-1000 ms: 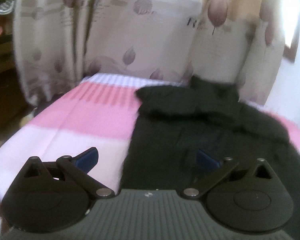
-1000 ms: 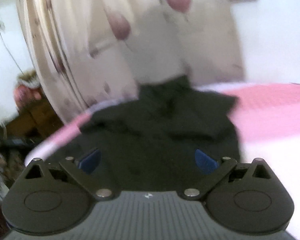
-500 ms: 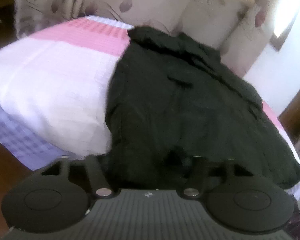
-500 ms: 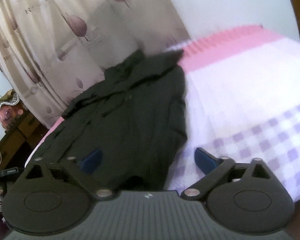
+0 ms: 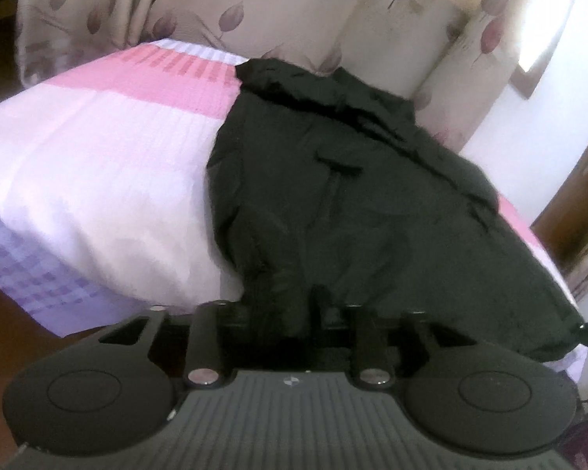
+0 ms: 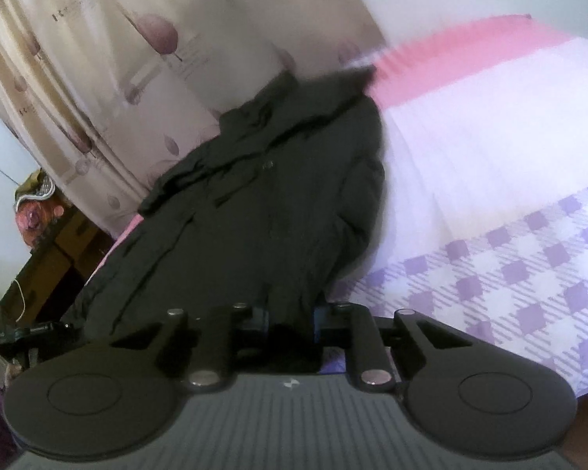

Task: Fold large clothes
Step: 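Open the right gripper and lift both grippers above the folded jacket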

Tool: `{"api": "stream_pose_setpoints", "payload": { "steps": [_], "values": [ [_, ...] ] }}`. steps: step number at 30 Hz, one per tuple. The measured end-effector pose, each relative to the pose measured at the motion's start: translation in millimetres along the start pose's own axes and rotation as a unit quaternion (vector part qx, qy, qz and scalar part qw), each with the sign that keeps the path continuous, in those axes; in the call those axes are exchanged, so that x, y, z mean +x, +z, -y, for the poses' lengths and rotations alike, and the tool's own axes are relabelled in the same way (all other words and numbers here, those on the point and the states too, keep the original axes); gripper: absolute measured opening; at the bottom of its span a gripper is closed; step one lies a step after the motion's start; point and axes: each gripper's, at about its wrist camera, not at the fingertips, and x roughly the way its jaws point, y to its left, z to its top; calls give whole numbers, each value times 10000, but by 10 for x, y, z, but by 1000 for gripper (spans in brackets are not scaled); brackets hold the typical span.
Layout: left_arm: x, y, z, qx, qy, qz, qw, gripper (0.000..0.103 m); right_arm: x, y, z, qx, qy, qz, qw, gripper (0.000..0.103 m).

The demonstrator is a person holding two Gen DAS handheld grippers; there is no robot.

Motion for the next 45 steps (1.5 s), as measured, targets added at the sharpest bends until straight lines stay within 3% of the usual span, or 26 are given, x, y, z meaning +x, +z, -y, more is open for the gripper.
{"api": "stream_pose_setpoints", "payload": {
  "steps": [1,2,4,5,6,8,10,11,12,14,19,30,37,45],
  "values": [
    [11,-11,-14,-40,7,-29,10000,66,17,5,27,117,35,-35,9999,25],
    [18,-21,-28,-102,23,-15,9999,81,39,9,50,217,72,-77,9997,37],
    [29,-32,-49,-238,15,23,9997,86,34,-7,60,348,262,32,9990,57],
    [35,-21,-61,-271,-22,-4,9996,83,41,-13,35,369,347,69,9987,68],
    [52,-14,-68,-306,-74,-48,9995,79,54,-7,4,297,330,94,9990,70],
    [115,3,-61,-261,-150,-233,9993,41,132,3,-80,58,228,55,9997,71],
    [133,0,-46,-230,-166,-228,9993,31,198,6,-129,-103,165,21,9998,60],
    [122,-1,-20,-177,-155,-186,9996,24,240,10,-156,-215,46,-43,9997,31],
    [111,-6,18,-100,-117,-147,9998,22,272,9,-165,-246,-49,-83,9996,20],
    [72,0,165,230,153,-84,9996,18,272,3,-144,-178,32,-38,9998,15],
    [-31,31,550,1070,776,123,9912,14,180,-6,-111,-97,132,35,9999,13],
    [-123,73,707,1318,1029,359,9853,14,111,0,-59,83,372,22,9993,13],
    [-239,80,736,1280,1018,506,9852,14,-8,12,-106,95,626,50,9980,13],
    [-723,192,725,666,506,1080,9906,14,-392,66,-242,520,1319,291,9895,13]
  ]
}}
